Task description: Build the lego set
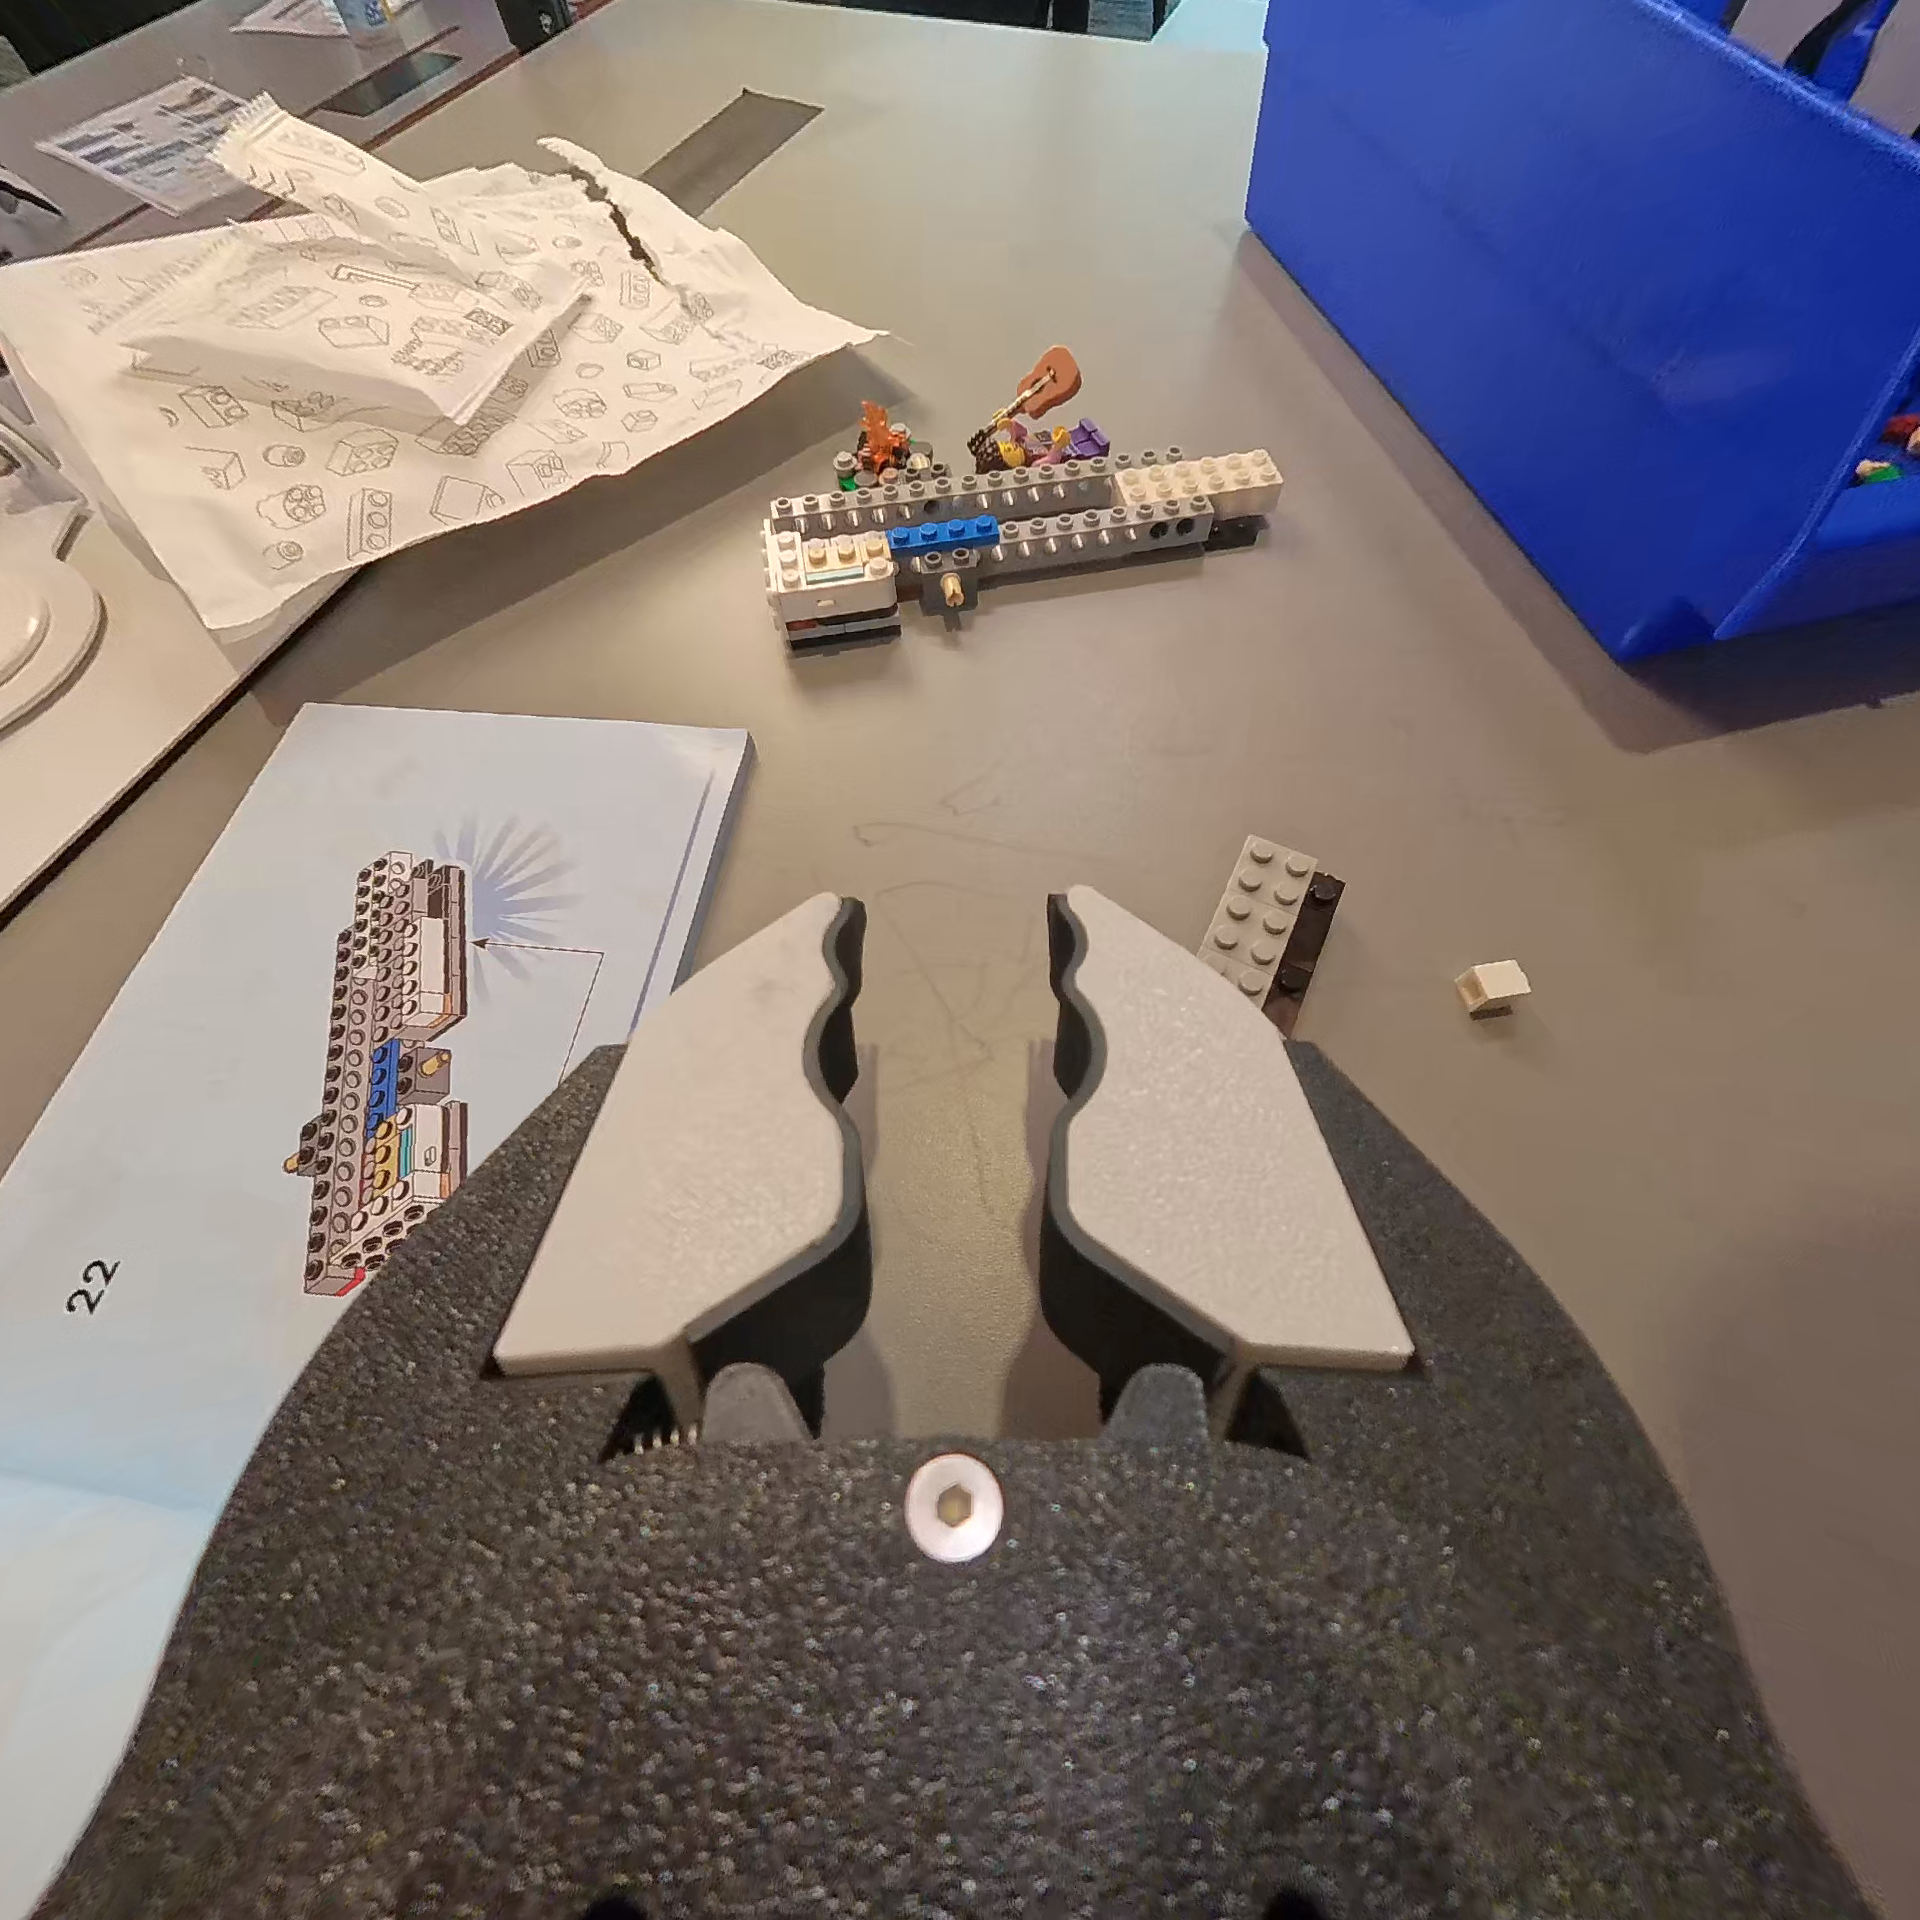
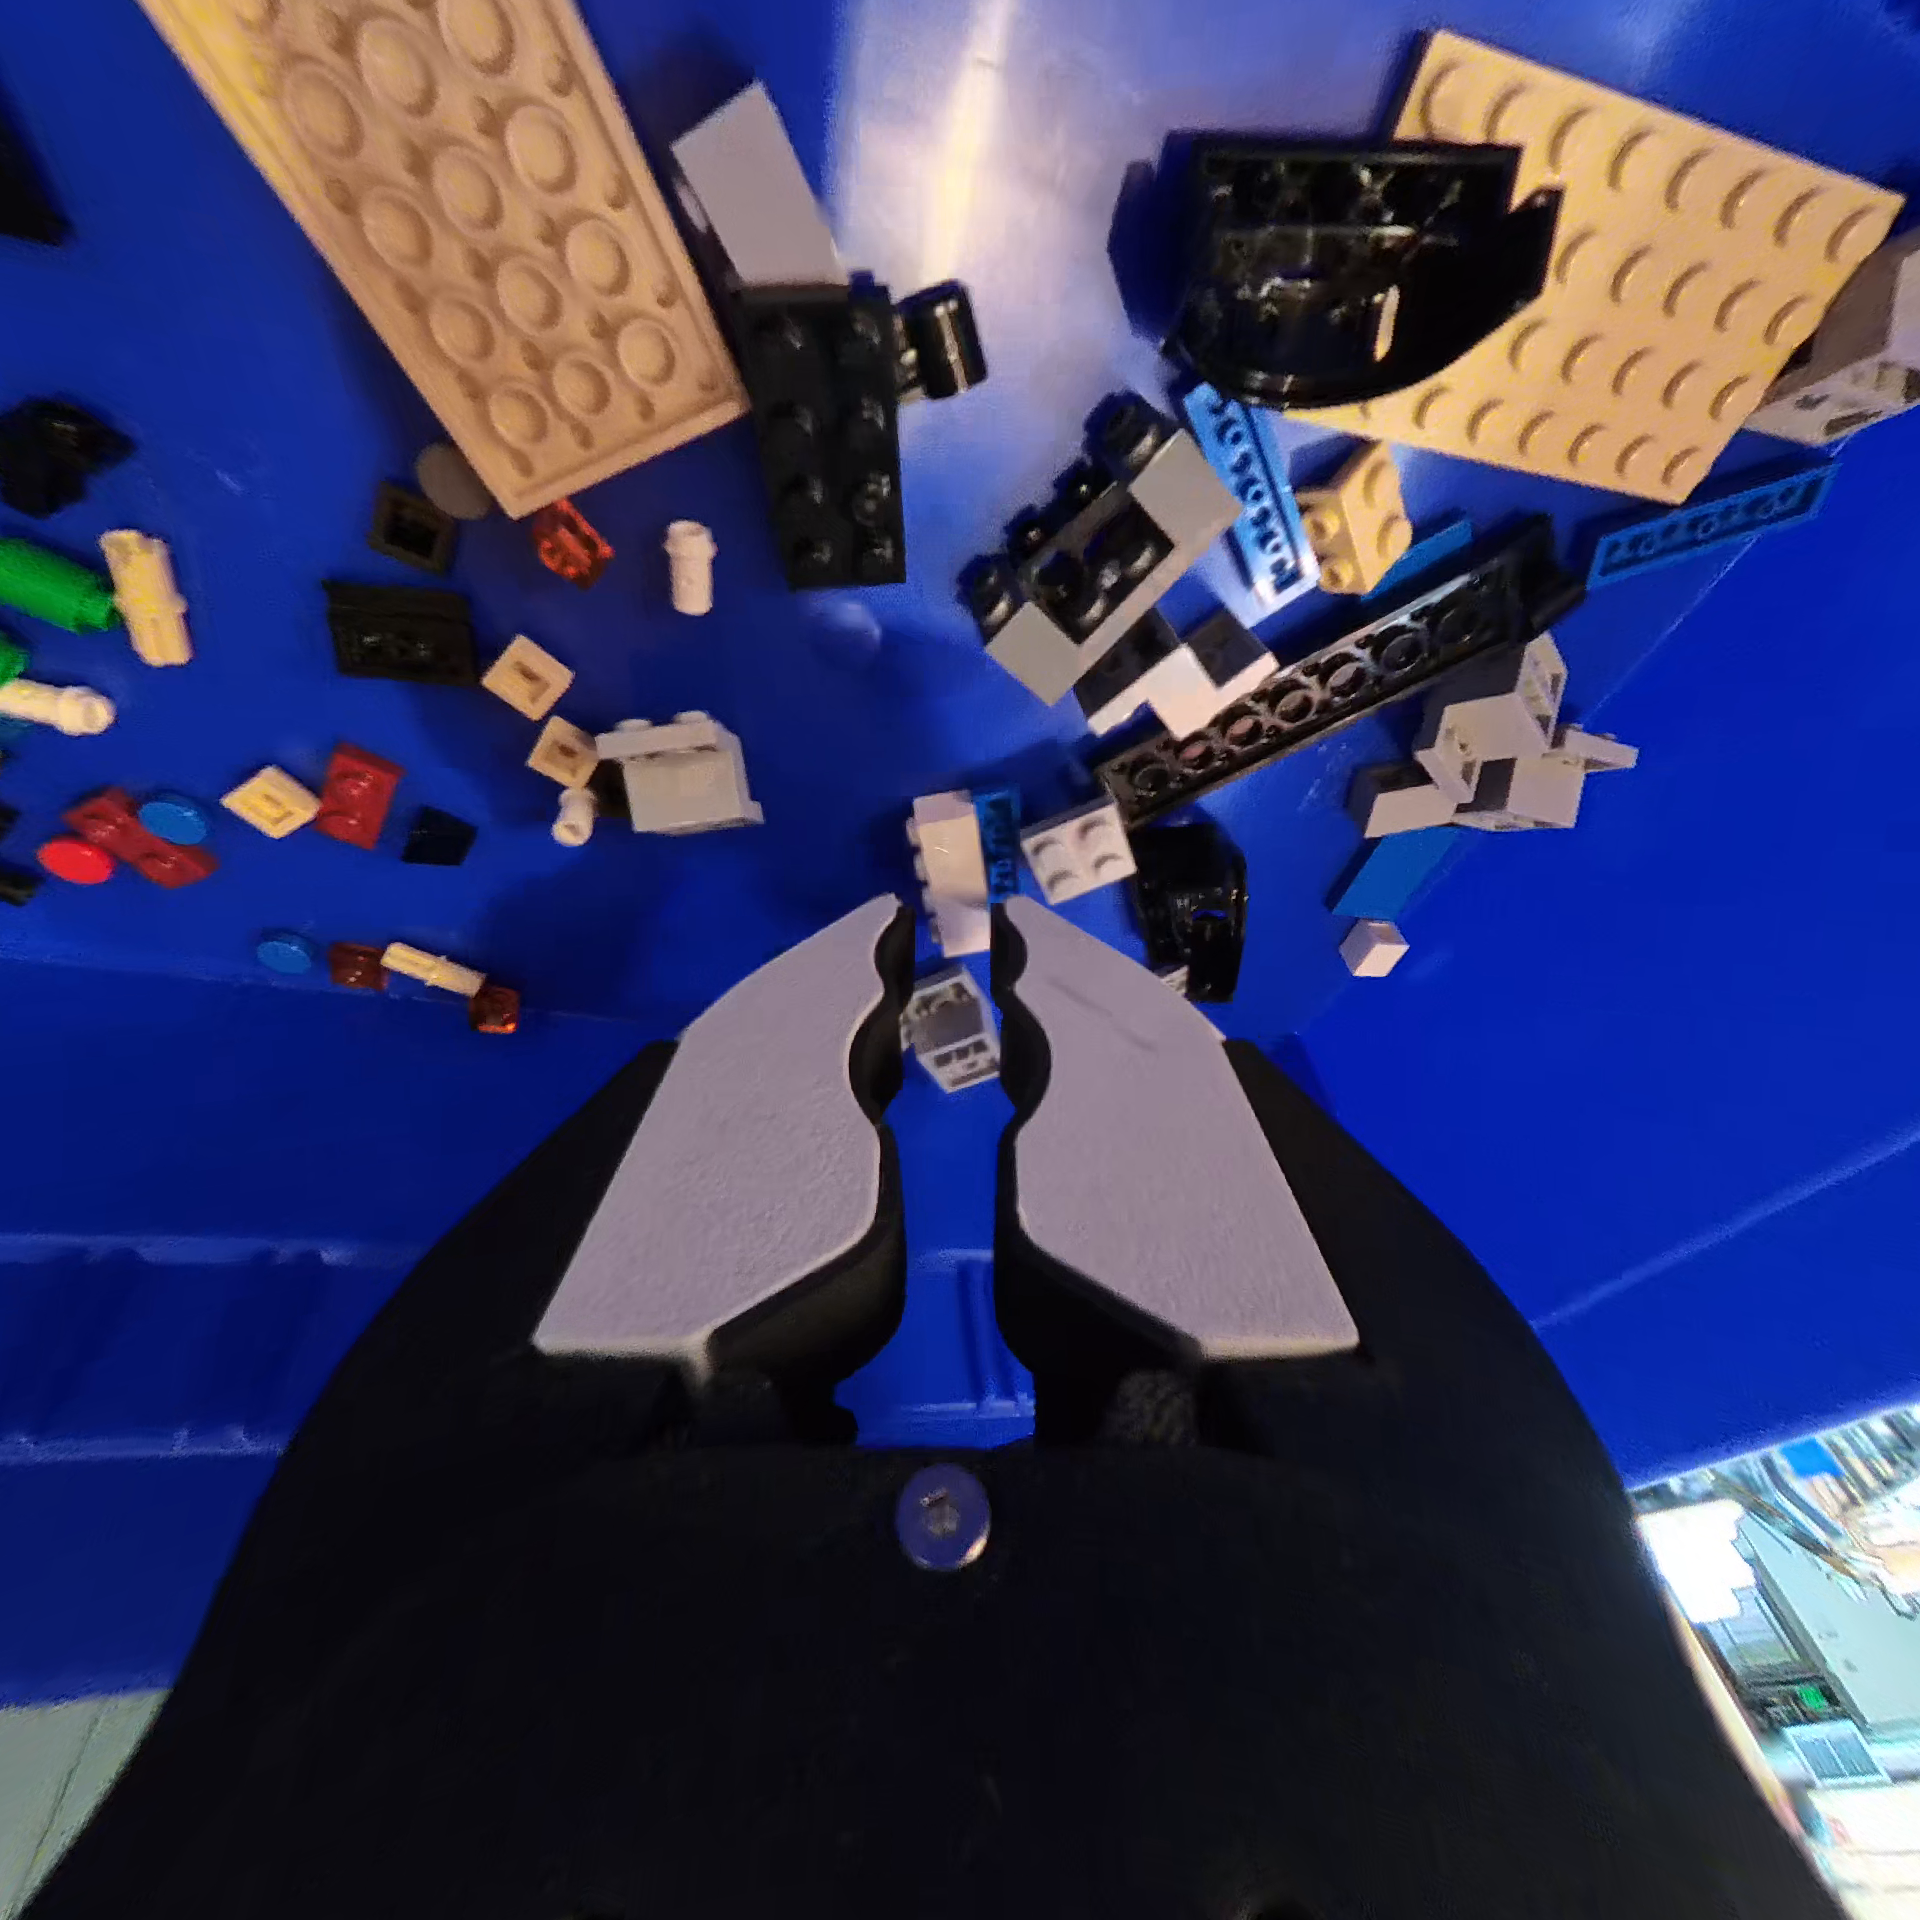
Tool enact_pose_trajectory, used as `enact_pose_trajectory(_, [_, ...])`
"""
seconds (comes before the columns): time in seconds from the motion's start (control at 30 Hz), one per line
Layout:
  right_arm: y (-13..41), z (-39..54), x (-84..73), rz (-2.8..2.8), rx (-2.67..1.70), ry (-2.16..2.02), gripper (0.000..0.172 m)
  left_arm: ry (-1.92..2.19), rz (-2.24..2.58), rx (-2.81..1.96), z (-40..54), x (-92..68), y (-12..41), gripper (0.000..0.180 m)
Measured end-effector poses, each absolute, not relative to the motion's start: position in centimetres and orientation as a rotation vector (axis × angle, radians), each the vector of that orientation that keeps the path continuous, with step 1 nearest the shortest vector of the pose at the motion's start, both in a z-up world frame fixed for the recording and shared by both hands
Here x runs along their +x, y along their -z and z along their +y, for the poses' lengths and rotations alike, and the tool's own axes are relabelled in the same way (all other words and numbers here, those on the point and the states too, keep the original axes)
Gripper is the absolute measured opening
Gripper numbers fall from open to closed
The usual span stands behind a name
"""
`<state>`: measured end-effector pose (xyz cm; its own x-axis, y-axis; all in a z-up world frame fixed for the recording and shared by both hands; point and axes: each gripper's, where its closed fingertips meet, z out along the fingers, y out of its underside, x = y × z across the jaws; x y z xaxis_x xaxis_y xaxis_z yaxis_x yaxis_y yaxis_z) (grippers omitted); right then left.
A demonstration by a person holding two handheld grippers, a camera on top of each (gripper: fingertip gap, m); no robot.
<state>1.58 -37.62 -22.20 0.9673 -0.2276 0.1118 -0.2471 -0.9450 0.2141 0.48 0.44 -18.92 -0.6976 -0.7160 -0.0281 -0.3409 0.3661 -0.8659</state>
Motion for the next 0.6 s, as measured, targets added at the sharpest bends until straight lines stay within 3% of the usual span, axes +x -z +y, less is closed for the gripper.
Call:
enact_pose_trajectory(0.23, [22.4, -37.8, 1.8, -0.329, 2.861, -0.234, 0.023, 1.252, 2.247, -0.9, 0.3, 0.4, 19.1, 0.035])
enact_pose_trajectory(0.6, [22.4, -37.2, 1.7, -0.263, 2.878, -0.257, 0.022, 1.267, 2.253, -0.894, 0.3, 0.1, 19.1, 0.035])
